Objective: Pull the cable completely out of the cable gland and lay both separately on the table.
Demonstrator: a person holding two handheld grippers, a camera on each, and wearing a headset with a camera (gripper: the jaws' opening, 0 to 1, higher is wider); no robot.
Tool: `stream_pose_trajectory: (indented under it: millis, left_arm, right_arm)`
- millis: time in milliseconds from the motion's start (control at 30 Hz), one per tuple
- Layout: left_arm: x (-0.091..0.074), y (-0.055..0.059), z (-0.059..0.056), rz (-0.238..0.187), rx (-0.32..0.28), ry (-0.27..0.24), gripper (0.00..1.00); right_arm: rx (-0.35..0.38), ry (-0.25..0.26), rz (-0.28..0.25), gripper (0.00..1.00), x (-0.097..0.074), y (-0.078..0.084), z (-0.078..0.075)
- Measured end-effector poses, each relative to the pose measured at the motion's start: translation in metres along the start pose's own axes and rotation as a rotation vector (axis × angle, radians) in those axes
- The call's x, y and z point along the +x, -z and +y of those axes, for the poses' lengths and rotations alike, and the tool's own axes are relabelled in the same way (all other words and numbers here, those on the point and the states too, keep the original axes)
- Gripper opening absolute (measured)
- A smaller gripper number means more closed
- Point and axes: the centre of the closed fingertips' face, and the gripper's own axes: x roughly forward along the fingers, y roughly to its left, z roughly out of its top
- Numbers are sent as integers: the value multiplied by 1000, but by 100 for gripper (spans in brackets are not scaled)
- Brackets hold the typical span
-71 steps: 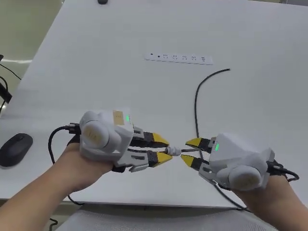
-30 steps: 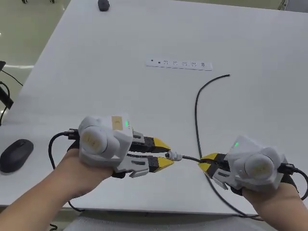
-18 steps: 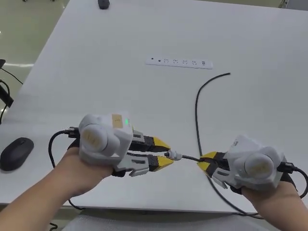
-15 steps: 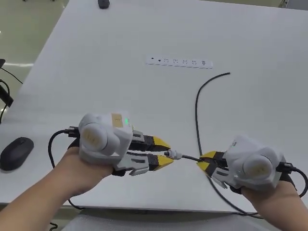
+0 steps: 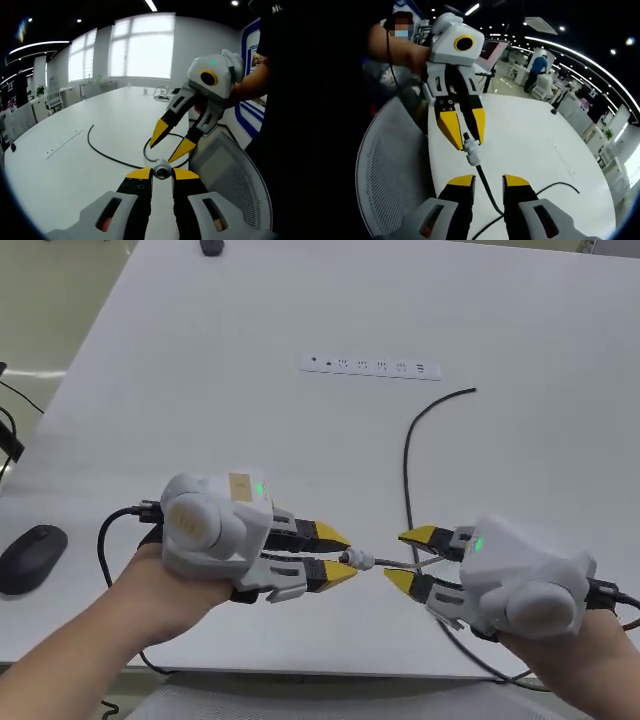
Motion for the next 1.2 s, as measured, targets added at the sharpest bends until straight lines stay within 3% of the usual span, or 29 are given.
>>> stream_pose_trajectory:
  millis: [133,600,833,967,1033,1200]
  left_arm:
    - [0,0,1,1,-1,-1,15]
    - [0,2,1,-2,0,3,15]
    - [0,3,3,-4,-3,1,15]
    - [-1,1,7,-15,-5,-2,15]
    - [-2,-1,8,-20,0,-4,15]
    - [-4,-4,10,-28,-1,-5,15]
  right_arm:
    - [-3,-26,23,15,9,5,4]
    - [-1,-63,18,4,28,10,9]
    - [5,-58,17,1,29,11,6]
    - [14,-50,44,0,29,16,3]
    - [65,-34,74,0,28,23,-1]
    - [105,-8,109,0,26,37,-8]
